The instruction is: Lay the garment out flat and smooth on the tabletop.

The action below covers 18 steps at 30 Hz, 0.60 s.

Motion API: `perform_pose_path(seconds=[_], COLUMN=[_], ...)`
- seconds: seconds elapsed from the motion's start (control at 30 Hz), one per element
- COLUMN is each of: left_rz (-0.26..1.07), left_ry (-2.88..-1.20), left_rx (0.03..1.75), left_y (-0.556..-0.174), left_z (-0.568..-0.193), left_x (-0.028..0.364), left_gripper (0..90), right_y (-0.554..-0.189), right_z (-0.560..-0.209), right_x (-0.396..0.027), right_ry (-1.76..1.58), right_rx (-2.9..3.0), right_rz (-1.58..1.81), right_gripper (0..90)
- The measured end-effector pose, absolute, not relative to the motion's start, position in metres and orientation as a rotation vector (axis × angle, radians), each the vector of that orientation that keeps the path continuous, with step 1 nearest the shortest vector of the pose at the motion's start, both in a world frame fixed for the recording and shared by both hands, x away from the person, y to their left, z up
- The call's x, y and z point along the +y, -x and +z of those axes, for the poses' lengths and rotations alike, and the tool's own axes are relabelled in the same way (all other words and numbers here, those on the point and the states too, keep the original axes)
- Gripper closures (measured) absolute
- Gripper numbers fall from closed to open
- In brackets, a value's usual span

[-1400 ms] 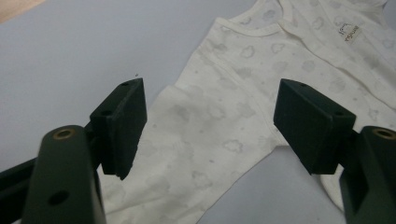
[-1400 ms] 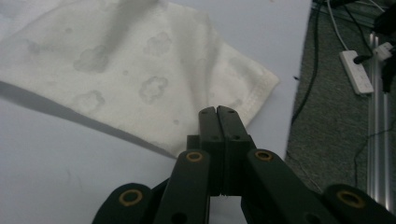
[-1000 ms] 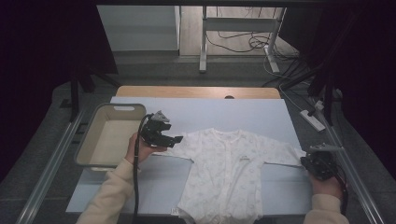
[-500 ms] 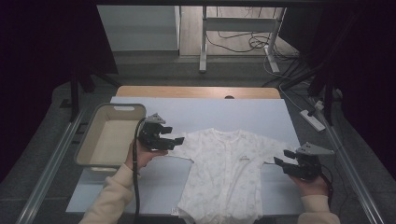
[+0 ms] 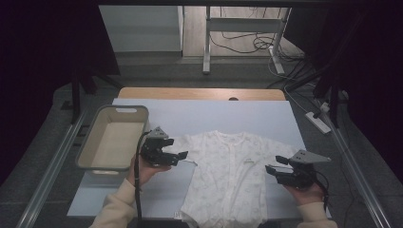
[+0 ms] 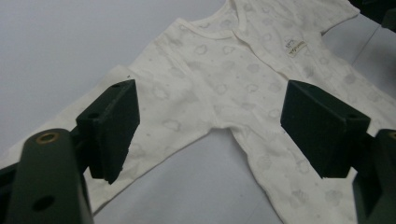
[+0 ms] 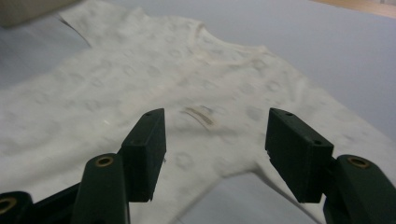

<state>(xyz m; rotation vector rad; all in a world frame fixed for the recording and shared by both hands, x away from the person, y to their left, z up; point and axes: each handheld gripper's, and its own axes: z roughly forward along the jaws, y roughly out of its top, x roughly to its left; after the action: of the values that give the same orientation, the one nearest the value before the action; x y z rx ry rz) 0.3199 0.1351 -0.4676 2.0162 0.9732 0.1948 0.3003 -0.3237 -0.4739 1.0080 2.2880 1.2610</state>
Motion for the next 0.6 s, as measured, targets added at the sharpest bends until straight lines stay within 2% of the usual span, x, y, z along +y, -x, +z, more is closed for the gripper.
perform_pose_path(seconds=[0.6], left_rz=[0.231], left_ry=[-2.05], left_rx=[1.009], left_y=[-0.319], left_z=[-0.48], left_x=[0.139], left_gripper=[20.0], right_y=[-0.299], right_z=[-0.482], right_x=[-0.284], right_ry=[-0.881], right_rx=[2.399], right_rz=[1.254], right_gripper=[37.1])
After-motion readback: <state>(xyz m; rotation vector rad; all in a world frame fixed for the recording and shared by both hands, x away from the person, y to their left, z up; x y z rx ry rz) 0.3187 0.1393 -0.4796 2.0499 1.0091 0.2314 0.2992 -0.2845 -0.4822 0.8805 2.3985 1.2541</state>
